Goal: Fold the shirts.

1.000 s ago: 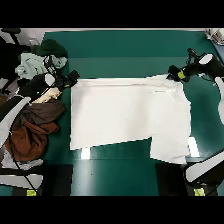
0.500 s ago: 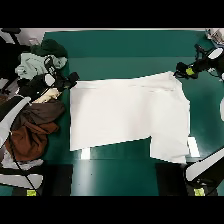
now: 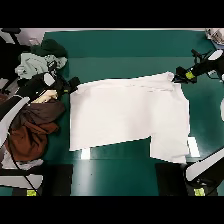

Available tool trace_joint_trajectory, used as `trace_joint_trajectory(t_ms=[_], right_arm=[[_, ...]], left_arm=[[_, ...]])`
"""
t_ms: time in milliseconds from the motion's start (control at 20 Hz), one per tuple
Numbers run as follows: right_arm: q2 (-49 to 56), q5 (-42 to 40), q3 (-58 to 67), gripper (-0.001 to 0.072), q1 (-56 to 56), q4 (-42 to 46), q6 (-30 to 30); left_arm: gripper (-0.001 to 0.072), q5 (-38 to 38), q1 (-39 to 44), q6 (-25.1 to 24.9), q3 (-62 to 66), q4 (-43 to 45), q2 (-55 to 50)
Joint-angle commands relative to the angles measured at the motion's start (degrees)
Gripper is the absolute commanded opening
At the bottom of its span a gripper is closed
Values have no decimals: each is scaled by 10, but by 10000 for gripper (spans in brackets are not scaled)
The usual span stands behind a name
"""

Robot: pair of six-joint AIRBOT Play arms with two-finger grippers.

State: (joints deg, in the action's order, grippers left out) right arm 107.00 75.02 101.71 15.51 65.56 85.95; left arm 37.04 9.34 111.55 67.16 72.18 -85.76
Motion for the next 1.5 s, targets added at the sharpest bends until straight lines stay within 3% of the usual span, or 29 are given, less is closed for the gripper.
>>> trace_joint_trajectory(t_ms=[0, 150, 250, 400, 500, 850, 900, 1000, 1050, 1150, 1450], right_arm=[[-6, 1, 1, 205, 0, -5, -1], [-12, 1, 1, 230, 0, -33, -10], [-18, -9, 0, 327, 0, -46, -22], [-17, -14, 0, 344, 0, -45, -31], [-15, -17, -12, 448, 0, -45, -32], [-15, -33, -77, 447, 0, -46, -61], [-15, -39, -84, 433, -3, -46, -61], [-17, -48, -84, 116, -13, -46, -62], [-26, -57, -84, 25, -16, -46, -71], [-49, -81, -83, 25, -16, -45, -82], [-106, -57, -84, 21, 34, -45, -66]], left_arm=[[26, 24, 0, -55, 0, -4, 21], [25, 39, 0, -62, 0, -4, 27], [25, 41, 0, -67, 0, -4, 27], [25, 38, 0, -69, 0, -4, 27], [25, 38, 0, -70, 0, -4, 27], [25, 38, 0, -70, 0, -4, 27], [25, 39, 0, -70, 0, -4, 27], [25, 47, 0, -70, 1, -7, 27], [25, 68, 0, -74, 6, -6, 27], [24, 120, 0, -111, 26, -6, 27], [24, 229, 0, -147, 75, 1, 28]])
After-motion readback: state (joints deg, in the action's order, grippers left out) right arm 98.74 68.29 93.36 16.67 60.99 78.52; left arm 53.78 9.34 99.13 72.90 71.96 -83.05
